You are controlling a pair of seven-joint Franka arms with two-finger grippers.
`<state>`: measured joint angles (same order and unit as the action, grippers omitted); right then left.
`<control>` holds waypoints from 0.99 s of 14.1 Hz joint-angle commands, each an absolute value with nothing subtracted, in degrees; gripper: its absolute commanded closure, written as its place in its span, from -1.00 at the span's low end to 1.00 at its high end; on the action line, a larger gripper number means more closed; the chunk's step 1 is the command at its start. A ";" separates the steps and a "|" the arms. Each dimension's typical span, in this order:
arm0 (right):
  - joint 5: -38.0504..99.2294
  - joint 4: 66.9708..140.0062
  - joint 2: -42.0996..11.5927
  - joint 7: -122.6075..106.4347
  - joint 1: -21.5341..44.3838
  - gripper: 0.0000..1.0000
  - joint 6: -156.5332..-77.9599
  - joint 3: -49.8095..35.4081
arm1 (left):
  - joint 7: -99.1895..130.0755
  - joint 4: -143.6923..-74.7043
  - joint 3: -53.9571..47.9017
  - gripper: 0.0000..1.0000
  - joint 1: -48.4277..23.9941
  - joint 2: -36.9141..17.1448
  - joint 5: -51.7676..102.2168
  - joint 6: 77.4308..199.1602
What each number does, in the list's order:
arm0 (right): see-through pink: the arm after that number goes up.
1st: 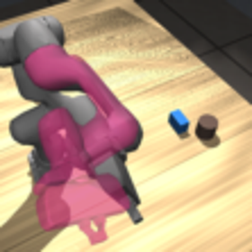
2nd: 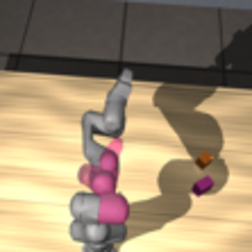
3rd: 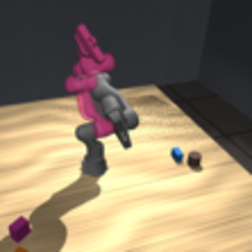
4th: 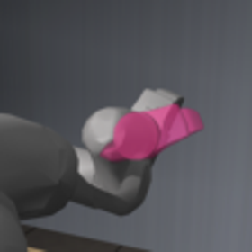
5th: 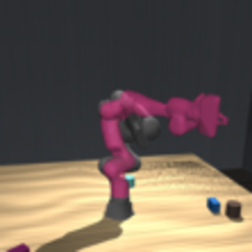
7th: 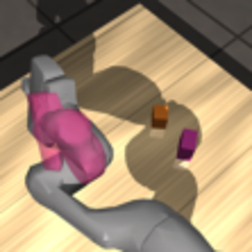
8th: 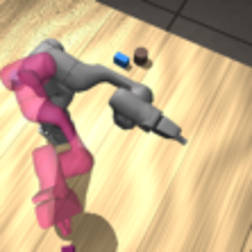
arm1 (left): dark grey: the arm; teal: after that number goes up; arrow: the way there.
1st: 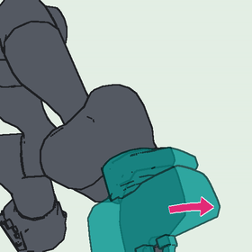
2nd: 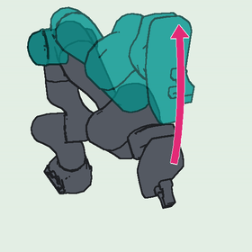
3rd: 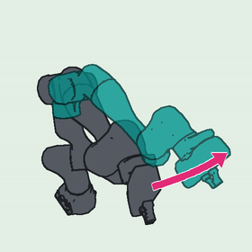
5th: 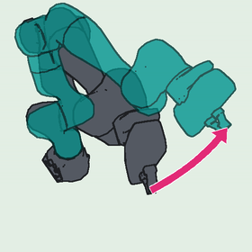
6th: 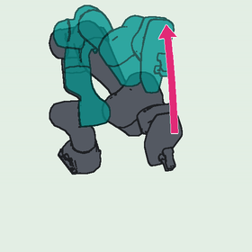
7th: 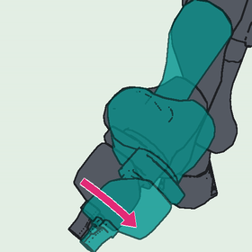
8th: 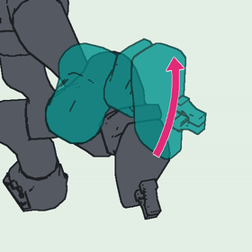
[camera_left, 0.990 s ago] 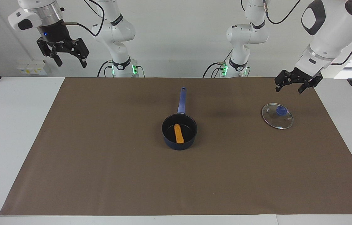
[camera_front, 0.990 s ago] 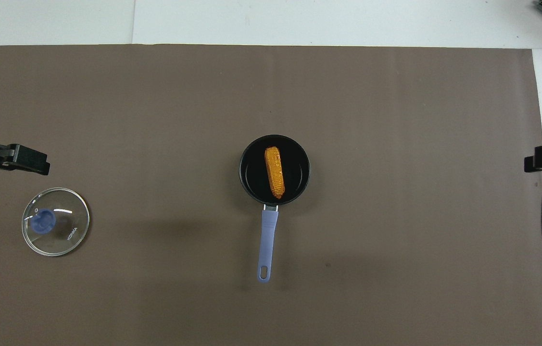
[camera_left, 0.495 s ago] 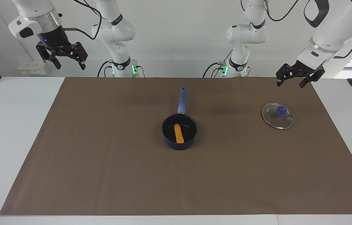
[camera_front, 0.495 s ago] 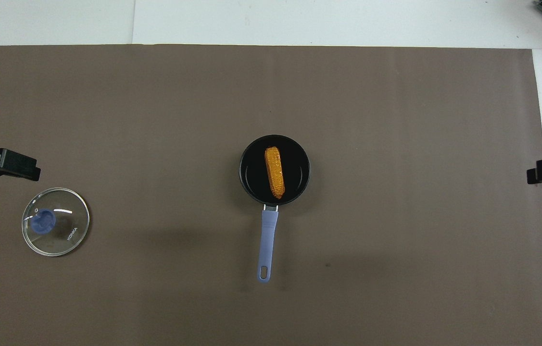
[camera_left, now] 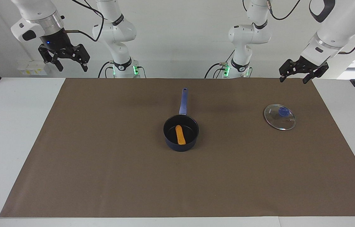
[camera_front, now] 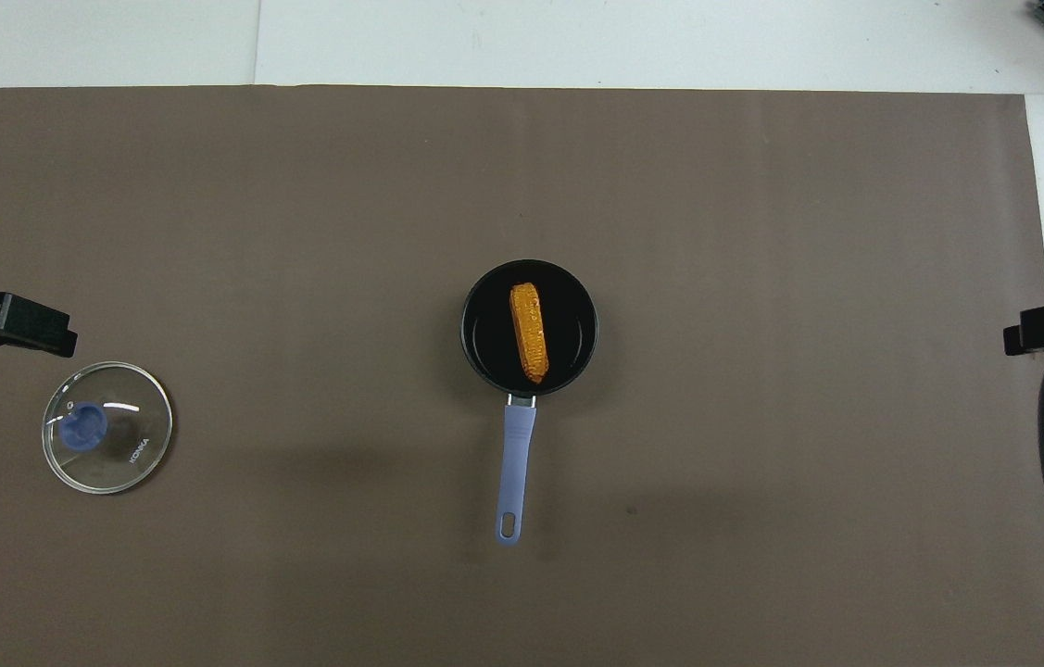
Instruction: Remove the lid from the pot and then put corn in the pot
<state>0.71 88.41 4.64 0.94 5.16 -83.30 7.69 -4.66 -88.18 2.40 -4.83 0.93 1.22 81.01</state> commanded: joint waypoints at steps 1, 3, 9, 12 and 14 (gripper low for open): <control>-0.17 90.35 6.15 -0.96 5.89 -1.00 -84.46 7.91 | -4.75 -85.25 2.90 -1.00 -5.27 0.00 1.05 78.57; -1.22 90.79 6.15 -1.93 5.98 -1.00 -85.60 7.91 | -4.66 -85.34 2.90 -1.00 -5.36 0.09 0.97 79.19; -1.85 90.79 6.07 -2.02 5.80 -1.00 -86.31 7.91 | -4.66 -85.60 2.81 -1.00 -5.36 0.18 1.05 79.54; -1.67 90.44 5.98 -1.67 5.63 -1.00 -85.96 7.91 | -4.66 -85.69 2.81 -1.00 -5.36 0.26 1.23 79.72; -1.49 90.44 5.98 -1.67 5.54 -1.00 -85.87 7.91 | -4.66 -85.78 2.81 -1.00 -5.36 0.26 1.32 79.80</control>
